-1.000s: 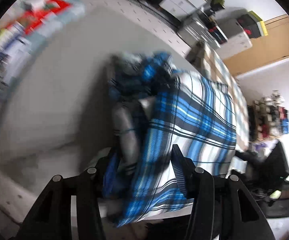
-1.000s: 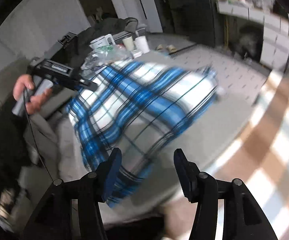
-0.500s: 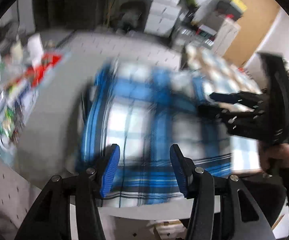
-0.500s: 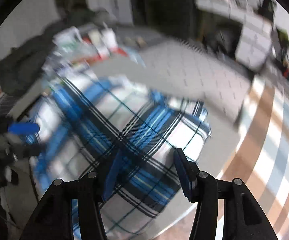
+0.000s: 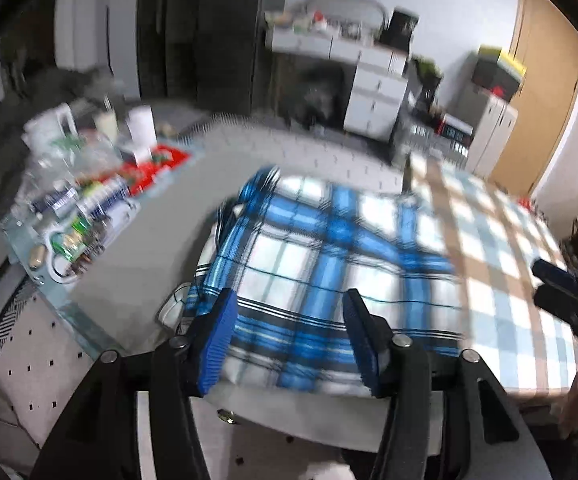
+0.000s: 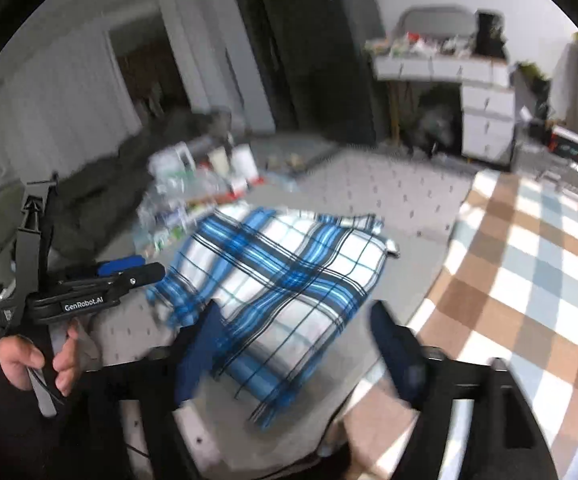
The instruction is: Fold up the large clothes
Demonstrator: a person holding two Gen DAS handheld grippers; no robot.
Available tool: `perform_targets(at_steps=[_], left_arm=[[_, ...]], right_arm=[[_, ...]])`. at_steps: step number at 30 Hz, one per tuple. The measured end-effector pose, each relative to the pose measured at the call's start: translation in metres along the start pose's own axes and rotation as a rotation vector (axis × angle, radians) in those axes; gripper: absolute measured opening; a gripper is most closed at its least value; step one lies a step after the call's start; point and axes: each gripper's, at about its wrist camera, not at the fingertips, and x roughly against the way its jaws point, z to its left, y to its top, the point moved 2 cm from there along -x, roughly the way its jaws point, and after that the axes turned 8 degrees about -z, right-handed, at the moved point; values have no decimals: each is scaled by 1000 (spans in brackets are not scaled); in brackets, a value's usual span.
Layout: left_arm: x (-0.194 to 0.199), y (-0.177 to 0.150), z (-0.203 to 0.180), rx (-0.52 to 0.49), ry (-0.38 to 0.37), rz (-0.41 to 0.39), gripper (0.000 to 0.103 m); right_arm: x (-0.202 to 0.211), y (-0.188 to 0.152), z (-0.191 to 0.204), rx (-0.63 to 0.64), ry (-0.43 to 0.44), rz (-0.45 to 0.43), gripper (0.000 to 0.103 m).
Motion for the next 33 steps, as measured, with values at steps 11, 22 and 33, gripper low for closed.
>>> perform_targets(at_steps=[11,22,33], left_arm=[[55,-22,-50,-52,26,-246,92],[80,-32,-65,-110,76,-309,94],[75,-35,-68,-148,96,-327,95]], right_arm=[[108,-38,28,-54,-1,-204,102],[123,-52,45,-1,-72,-260,103],[131,-58,44,8,-102,-296,103]])
